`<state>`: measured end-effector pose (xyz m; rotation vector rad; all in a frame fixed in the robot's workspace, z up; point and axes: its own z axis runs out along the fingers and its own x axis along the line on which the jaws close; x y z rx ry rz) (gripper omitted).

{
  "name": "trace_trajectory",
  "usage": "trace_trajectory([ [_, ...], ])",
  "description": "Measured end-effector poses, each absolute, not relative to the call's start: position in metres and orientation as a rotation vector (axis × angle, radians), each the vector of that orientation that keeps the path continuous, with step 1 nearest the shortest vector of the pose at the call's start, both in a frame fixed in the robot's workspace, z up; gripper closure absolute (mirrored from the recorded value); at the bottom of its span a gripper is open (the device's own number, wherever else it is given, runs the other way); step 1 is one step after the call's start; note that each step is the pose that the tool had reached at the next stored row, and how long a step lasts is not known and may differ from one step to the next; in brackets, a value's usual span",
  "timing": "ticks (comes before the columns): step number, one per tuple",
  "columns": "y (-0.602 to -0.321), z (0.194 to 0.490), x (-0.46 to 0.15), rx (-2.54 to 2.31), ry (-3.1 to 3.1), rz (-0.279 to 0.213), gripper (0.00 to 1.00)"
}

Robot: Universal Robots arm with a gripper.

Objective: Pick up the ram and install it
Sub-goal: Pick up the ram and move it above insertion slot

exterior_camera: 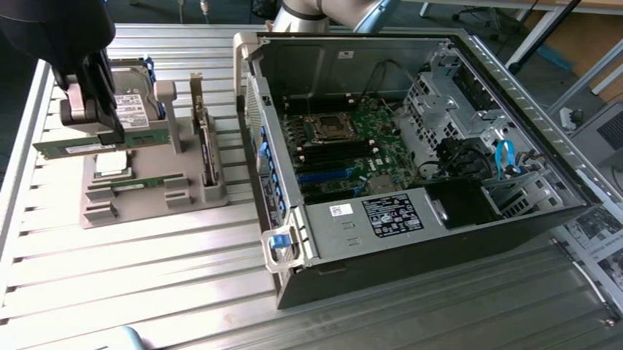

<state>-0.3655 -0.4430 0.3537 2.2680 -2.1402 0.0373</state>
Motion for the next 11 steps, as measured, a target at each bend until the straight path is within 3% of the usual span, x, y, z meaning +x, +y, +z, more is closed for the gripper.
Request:
trace_trajectory([
  [11, -0.4430, 0.3594, -0.3655, 2.268, -2.140, 0.038, 0.87],
])
